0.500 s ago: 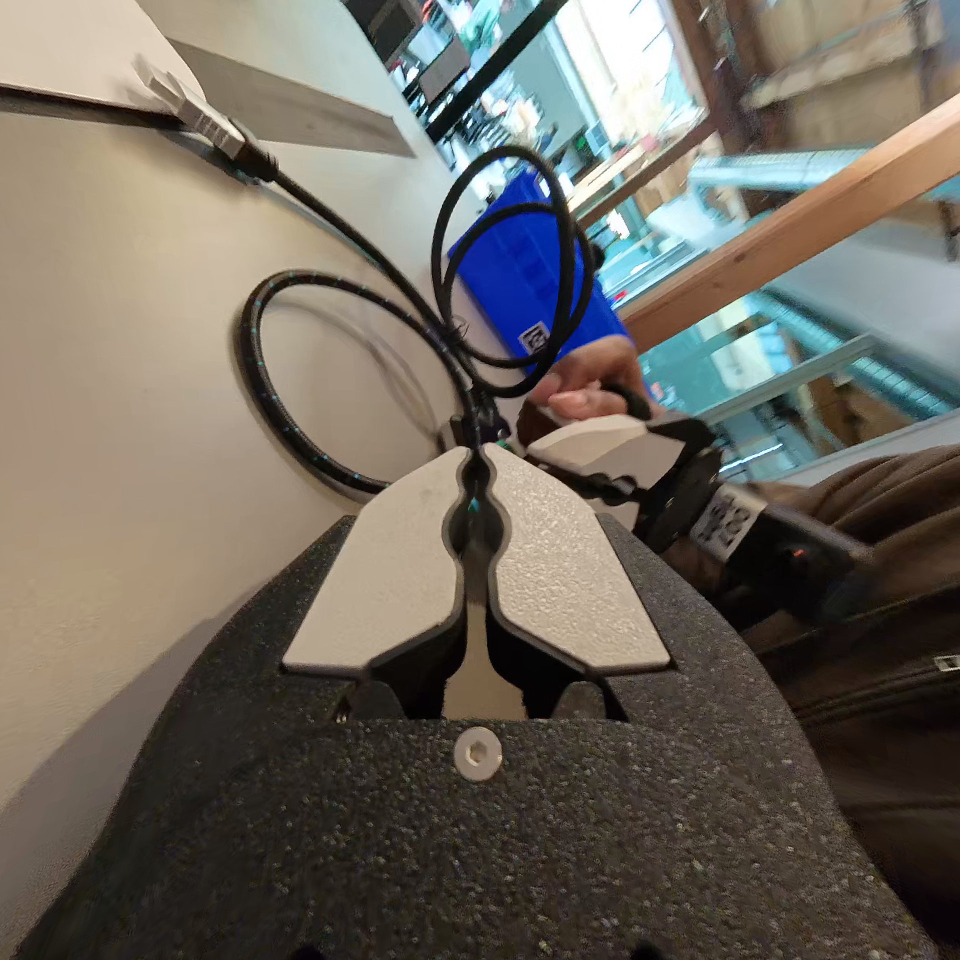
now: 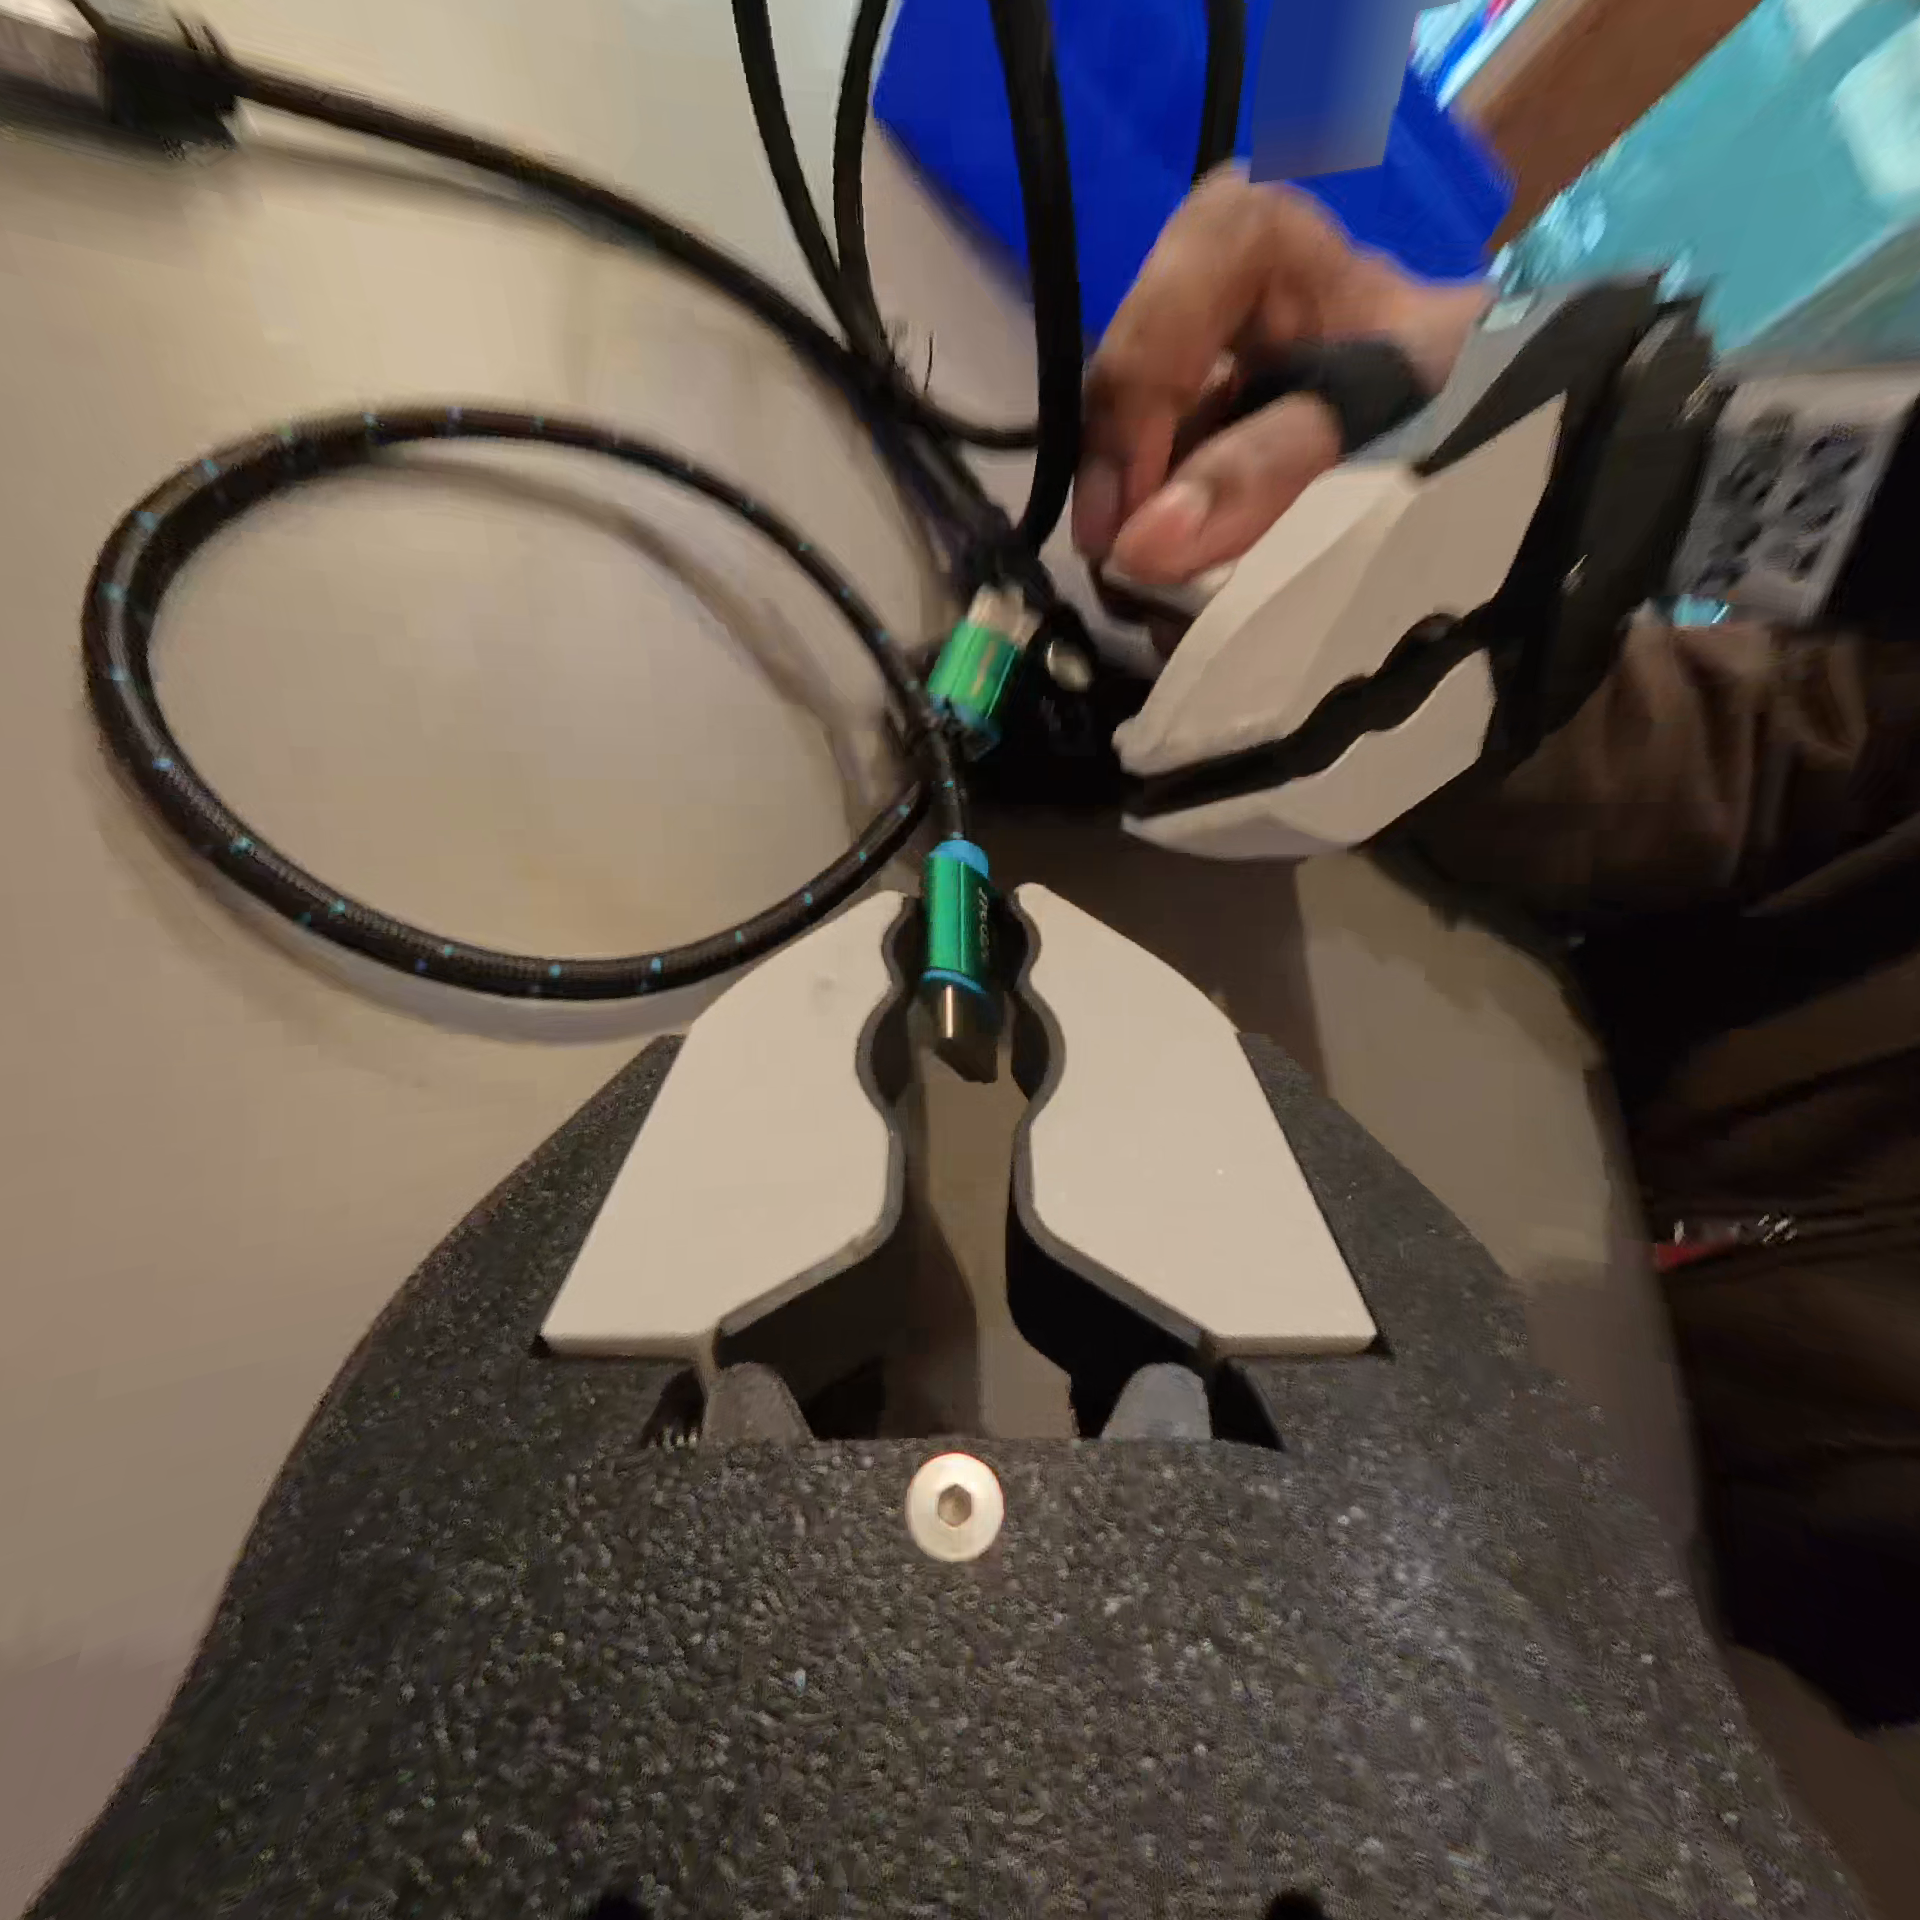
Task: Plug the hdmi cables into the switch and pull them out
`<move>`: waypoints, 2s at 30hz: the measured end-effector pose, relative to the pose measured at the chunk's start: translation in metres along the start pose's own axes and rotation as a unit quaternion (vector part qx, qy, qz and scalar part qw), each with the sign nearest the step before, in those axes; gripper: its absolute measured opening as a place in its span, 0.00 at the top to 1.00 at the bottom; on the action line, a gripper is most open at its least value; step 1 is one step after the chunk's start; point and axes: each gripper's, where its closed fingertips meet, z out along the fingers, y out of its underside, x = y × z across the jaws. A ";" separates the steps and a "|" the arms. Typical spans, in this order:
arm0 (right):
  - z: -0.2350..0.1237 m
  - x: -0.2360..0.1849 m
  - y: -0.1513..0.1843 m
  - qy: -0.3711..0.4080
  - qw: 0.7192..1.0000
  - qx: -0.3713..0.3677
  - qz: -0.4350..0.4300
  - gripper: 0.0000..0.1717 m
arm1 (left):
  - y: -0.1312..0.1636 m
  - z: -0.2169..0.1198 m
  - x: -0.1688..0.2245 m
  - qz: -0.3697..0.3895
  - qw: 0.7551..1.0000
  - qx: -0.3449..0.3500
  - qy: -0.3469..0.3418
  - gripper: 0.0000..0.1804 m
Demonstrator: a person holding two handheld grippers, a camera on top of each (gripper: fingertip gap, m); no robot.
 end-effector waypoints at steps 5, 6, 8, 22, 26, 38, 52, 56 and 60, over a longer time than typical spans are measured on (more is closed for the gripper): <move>0.002 0.020 -0.006 0.084 0.996 -0.004 -0.011 1.00 | -0.043 -0.037 -0.008 -0.078 0.980 0.180 0.043 0.93; 0.002 0.027 -0.008 0.110 0.994 -0.007 -0.006 0.99 | -0.052 -0.046 -0.014 -0.099 0.969 0.224 0.041 0.93; 0.006 0.036 -0.010 0.147 0.989 -0.021 0.016 0.99 | -0.067 -0.065 -0.027 -0.142 0.939 0.311 0.041 0.94; 0.014 0.050 -0.011 0.062 0.877 0.010 0.476 0.95 | -0.093 -0.066 0.011 0.025 0.925 0.378 0.024 0.93; 0.015 0.049 -0.019 0.015 0.815 0.065 0.575 0.93 | -0.091 -0.056 0.022 0.028 0.928 0.367 0.058 0.93; -0.002 0.071 -0.029 0.003 0.772 0.146 0.619 0.96 | -0.075 -0.028 0.039 0.030 0.952 0.285 0.112 0.93; -0.002 0.045 -0.030 -0.153 0.763 0.109 0.619 0.97 | -0.059 -0.014 0.054 0.031 0.961 0.218 0.166 0.88; -0.005 0.037 -0.030 -0.199 0.749 0.104 0.624 0.97 | -0.063 -0.023 0.047 0.000 0.955 0.240 0.177 0.87; -0.006 0.037 -0.028 -0.197 0.750 0.103 0.622 0.97 | -0.065 -0.021 0.046 -0.018 0.951 0.244 0.188 0.87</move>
